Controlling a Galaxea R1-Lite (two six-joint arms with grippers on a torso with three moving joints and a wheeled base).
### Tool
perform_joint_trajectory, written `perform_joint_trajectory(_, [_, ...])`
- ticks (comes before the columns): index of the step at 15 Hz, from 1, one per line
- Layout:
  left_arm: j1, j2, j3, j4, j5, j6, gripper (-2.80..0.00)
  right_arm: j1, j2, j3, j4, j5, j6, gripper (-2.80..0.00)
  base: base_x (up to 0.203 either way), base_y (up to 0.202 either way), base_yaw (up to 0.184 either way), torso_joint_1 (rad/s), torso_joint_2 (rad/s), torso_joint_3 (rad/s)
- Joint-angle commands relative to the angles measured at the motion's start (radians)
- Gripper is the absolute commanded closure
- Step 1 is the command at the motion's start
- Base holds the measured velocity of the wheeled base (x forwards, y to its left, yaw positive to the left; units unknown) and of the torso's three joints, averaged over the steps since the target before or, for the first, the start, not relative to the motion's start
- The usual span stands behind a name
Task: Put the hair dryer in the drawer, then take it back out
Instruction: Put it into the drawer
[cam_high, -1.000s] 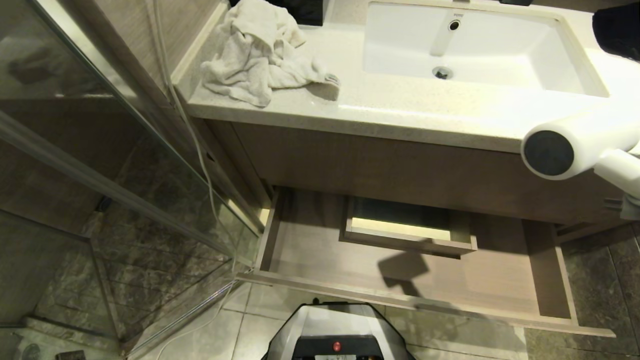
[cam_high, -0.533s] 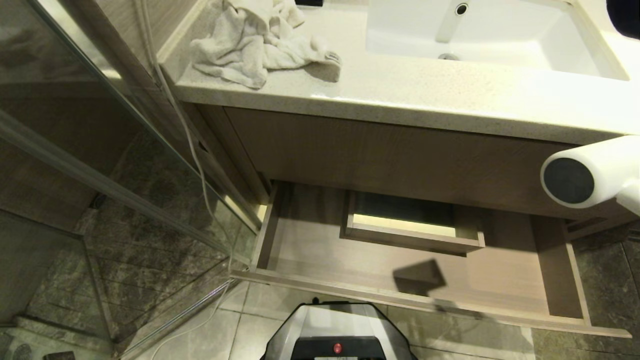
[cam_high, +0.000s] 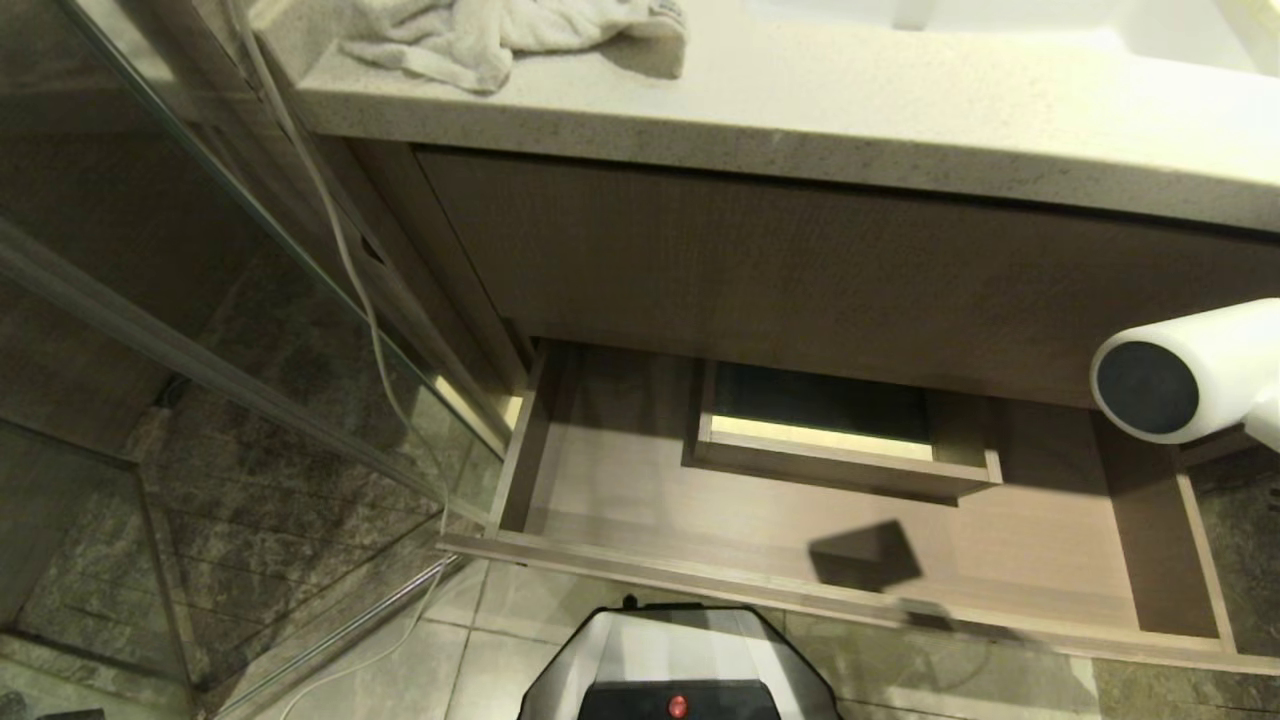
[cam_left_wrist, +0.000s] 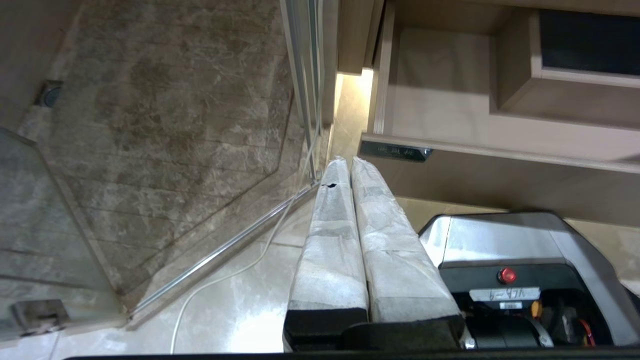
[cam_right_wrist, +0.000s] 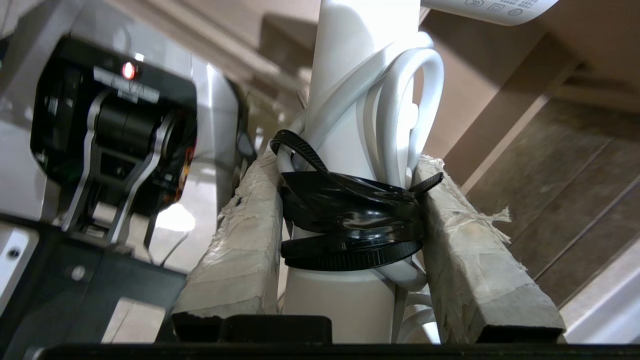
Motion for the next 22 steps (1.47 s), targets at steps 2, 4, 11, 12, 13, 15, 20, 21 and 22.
perform_joint_trajectory(2, [0.000,-0.002,0.000,-0.001,0.000,0.000,0.00,-0.002,-0.001,0.005,0.010,0.000,-0.002,0.00,0.000,0.000,0.000,-0.351,0.48,0.124])
perform_joint_trajectory(4, [0.000,-0.002,0.000,-0.001,0.000,0.000,0.00,-0.002,0.002,0.010,0.010,0.001,-0.002,0.00,0.000,0.000,0.000,-0.231,0.36,0.150])
perform_joint_trajectory(11, [0.000,-0.002,0.000,0.001,0.000,0.000,0.00,-0.002,0.013,0.019,0.004,0.001,-0.002,0.00,0.000,0.000,0.000,-0.070,0.40,0.321])
perform_joint_trajectory(12, [0.000,-0.002,-0.002,0.000,0.000,0.000,0.00,-0.002,0.014,0.019,0.006,0.001,-0.003,0.00,0.000,0.000,0.000,-0.027,0.35,0.359])
perform_joint_trajectory(13, [0.000,0.000,-0.001,0.000,0.000,0.000,0.00,-0.002,0.018,0.017,0.008,0.001,-0.004,0.00,0.000,0.000,0.000,0.002,0.37,0.348])
perform_joint_trajectory(15, [0.000,0.000,-0.002,-0.001,0.000,0.000,0.00,-0.002,0.022,0.022,0.010,0.000,-0.004,0.00,0.000,0.000,0.000,-0.058,0.39,0.357])
perform_joint_trajectory(20, [0.000,-0.001,-0.001,0.001,0.000,0.000,0.00,-0.038,0.058,0.013,0.008,-0.002,0.001,0.00,0.000,0.000,0.000,-0.008,0.35,0.348])
perform_joint_trajectory(21, [0.000,0.000,-0.001,0.000,0.000,0.000,0.00,-0.075,0.083,0.001,0.015,-0.003,0.001,0.00,0.000,0.000,0.000,0.087,0.14,0.267])
perform_joint_trajectory(22, [0.000,0.000,0.000,0.000,0.000,0.000,0.00,-0.117,0.125,-0.015,0.048,-0.007,0.002,0.00,0.000,0.000,0.000,0.130,0.07,0.202])
